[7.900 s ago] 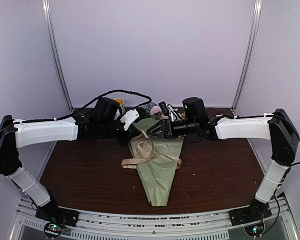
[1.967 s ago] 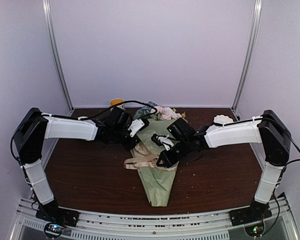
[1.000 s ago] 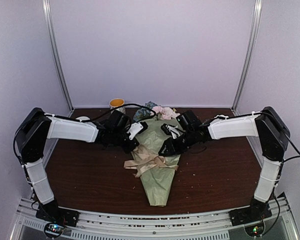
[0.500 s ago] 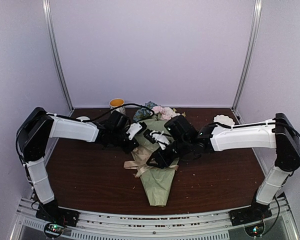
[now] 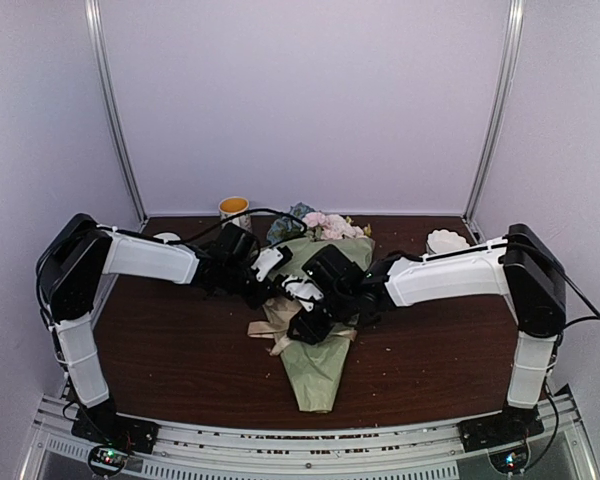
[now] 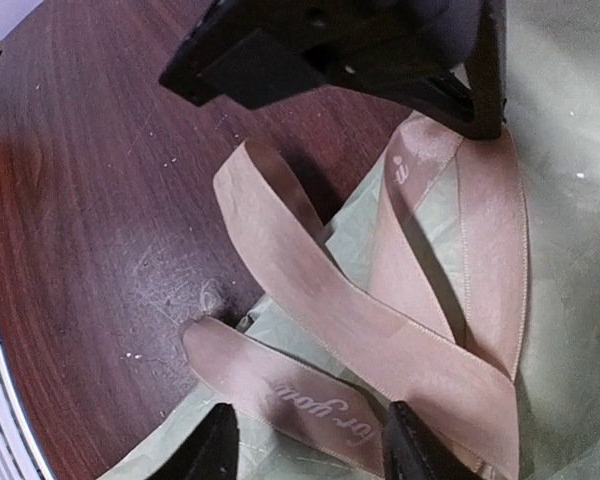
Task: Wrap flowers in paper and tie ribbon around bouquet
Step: Cross the ribbon over the folded bouquet.
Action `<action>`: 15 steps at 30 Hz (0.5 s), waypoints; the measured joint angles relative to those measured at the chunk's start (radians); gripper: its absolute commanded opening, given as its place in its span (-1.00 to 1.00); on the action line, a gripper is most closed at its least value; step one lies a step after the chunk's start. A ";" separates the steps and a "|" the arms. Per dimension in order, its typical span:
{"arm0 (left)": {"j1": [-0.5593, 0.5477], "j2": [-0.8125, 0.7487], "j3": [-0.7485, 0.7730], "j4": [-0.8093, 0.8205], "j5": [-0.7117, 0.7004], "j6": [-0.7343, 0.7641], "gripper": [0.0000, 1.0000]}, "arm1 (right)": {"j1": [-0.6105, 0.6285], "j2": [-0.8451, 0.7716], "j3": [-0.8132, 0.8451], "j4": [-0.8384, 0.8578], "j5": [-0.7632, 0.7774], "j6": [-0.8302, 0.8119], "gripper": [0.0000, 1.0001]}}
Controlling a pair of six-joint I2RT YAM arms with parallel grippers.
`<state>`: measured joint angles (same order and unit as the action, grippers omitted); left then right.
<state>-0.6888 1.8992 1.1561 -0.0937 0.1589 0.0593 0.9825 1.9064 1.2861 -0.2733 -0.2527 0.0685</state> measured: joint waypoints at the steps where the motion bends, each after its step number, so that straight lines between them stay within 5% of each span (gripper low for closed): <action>1: 0.002 0.000 0.000 0.000 0.002 -0.002 -1.00 | 0.002 0.003 0.004 -0.002 0.004 -0.010 -0.14; 8: 0.010 0.007 0.000 0.001 0.008 -0.007 -1.00 | 0.037 0.017 0.006 -0.025 0.006 -0.075 -0.19; 15: 0.012 0.010 0.000 0.005 0.018 -0.010 -1.00 | 0.046 0.055 0.045 -0.056 0.029 -0.115 0.02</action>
<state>-0.6765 1.9095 1.1561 -0.0891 0.1772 0.0498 1.0286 1.9617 1.3308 -0.3298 -0.2237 -0.0463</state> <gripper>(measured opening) 0.006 0.495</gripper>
